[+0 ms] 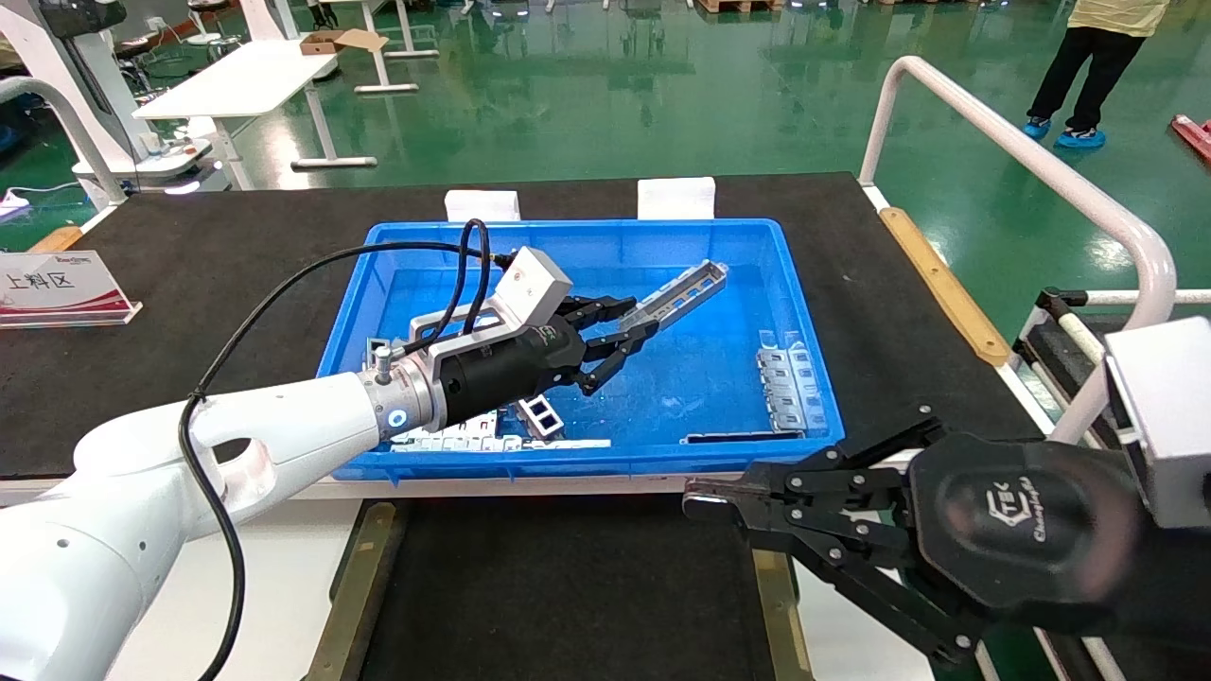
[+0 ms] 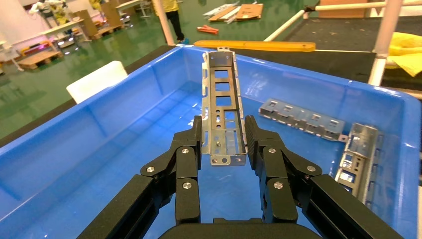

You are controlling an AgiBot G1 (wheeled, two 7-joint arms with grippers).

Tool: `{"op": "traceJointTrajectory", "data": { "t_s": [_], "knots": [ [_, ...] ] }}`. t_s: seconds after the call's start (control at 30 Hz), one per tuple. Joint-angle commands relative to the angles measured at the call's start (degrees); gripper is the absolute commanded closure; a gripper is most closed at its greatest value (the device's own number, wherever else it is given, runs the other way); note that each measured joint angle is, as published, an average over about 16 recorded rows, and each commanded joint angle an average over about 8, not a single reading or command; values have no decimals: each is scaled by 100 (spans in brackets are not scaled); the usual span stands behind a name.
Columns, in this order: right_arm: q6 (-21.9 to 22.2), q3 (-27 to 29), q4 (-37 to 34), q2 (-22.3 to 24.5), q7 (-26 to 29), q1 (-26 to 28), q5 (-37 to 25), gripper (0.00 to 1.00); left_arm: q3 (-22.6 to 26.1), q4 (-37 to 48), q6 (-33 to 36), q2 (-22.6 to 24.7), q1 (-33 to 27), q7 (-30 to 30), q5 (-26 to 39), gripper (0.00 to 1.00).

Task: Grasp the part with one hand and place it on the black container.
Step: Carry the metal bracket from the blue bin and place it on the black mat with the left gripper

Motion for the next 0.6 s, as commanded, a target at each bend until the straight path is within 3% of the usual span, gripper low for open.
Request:
{"op": "traceJointTrajectory", "data": {
  "t_s": [0.03, 0.6],
  "knots": [
    [0, 0, 0, 0, 0, 0, 0, 100, 26, 35, 99, -3, -26, 57, 8, 100],
    [1, -2, 0, 1, -1, 1, 2, 100, 92, 385, 276, -60, -230, 441, 7, 100]
  ]
}}
